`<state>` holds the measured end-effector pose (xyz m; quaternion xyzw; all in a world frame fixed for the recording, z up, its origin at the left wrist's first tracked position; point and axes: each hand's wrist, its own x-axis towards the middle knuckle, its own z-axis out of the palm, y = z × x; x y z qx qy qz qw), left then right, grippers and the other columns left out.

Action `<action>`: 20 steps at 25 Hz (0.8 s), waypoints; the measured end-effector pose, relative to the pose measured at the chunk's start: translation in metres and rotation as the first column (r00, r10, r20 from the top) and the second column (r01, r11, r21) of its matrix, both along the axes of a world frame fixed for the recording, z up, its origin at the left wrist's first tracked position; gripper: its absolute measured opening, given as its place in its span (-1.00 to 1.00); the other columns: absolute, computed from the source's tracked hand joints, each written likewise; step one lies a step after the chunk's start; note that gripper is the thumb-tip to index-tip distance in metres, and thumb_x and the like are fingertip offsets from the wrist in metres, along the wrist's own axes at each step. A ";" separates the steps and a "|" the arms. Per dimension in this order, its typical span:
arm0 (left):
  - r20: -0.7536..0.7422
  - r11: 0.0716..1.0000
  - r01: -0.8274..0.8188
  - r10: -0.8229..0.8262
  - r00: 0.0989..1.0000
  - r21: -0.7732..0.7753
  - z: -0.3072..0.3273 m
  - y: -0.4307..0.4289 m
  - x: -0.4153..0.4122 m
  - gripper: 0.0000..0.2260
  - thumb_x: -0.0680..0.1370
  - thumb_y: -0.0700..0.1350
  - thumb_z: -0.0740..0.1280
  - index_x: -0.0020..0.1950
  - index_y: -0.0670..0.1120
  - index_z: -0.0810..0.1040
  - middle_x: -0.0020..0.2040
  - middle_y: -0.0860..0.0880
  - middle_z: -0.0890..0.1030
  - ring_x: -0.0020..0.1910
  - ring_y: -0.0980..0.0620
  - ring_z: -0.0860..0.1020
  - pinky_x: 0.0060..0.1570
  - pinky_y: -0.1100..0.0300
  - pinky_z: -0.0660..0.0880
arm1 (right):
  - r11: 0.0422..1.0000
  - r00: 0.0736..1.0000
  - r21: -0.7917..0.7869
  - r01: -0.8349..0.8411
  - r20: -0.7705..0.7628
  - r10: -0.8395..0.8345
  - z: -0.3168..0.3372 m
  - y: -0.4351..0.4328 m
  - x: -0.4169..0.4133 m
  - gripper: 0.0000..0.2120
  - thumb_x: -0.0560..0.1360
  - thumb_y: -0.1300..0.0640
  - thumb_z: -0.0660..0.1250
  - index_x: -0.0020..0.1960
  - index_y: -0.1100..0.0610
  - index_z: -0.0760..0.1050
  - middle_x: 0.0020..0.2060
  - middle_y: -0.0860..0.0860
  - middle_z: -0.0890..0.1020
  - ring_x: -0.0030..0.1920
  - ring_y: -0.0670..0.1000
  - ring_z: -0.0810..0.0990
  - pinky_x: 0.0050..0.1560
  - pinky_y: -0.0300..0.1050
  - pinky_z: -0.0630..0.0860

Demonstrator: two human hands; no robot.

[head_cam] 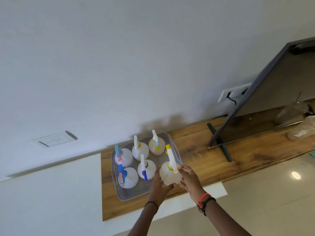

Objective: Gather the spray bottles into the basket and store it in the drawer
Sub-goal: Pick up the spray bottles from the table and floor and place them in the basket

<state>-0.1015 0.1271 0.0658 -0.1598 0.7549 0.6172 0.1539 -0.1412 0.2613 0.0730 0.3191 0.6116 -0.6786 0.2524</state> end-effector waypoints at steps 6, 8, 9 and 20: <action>0.051 0.988 -0.090 0.097 0.994 -0.129 -0.027 0.013 -0.026 -0.20 0.36 -0.23 0.52 0.49 -0.07 0.17 0.38 -0.14 0.33 0.35 -0.10 0.36 0.38 -0.07 0.36 | 1.000 1.000 0.000 -0.021 -0.015 0.021 -0.030 0.003 -0.028 -0.67 0.54 0.07 0.30 0.29 0.05 0.42 0.14 0.19 0.58 0.04 0.07 0.58 -0.22 -0.24 0.53; 0.064 0.984 -0.097 0.108 0.992 -0.151 -0.034 0.015 -0.033 -0.20 0.38 -0.21 0.50 0.51 -0.06 0.14 0.37 -0.15 0.32 0.35 -0.11 0.35 0.39 -0.09 0.35 | 1.000 1.000 -0.003 -0.010 -0.004 0.010 -0.039 0.001 -0.036 -0.68 0.54 0.08 0.29 0.29 0.06 0.43 0.07 0.14 0.58 -0.07 0.00 0.58 -0.29 -0.27 0.52; 0.068 0.984 -0.096 0.108 0.992 -0.153 -0.038 0.016 -0.036 -0.21 0.40 -0.21 0.49 0.52 -0.08 0.13 0.37 -0.16 0.33 0.35 -0.12 0.36 0.39 -0.09 0.35 | 1.000 1.000 -0.013 0.000 0.010 0.000 -0.043 0.000 -0.039 -0.70 0.55 0.09 0.29 0.27 0.05 0.43 0.06 0.13 0.57 -0.08 -0.02 0.58 -0.30 -0.27 0.53; 0.147 0.967 -0.220 0.238 0.960 -0.126 -0.074 0.015 -0.057 -0.37 0.42 -0.37 0.41 0.42 -0.20 0.22 0.33 -0.21 0.43 0.32 -0.14 0.41 0.29 0.07 0.43 | 0.998 0.993 -0.057 -0.010 0.119 0.017 -0.087 -0.016 -0.062 -0.69 0.58 0.21 0.22 0.31 0.08 0.38 0.20 0.15 0.48 0.17 0.22 0.54 -0.32 -0.15 0.62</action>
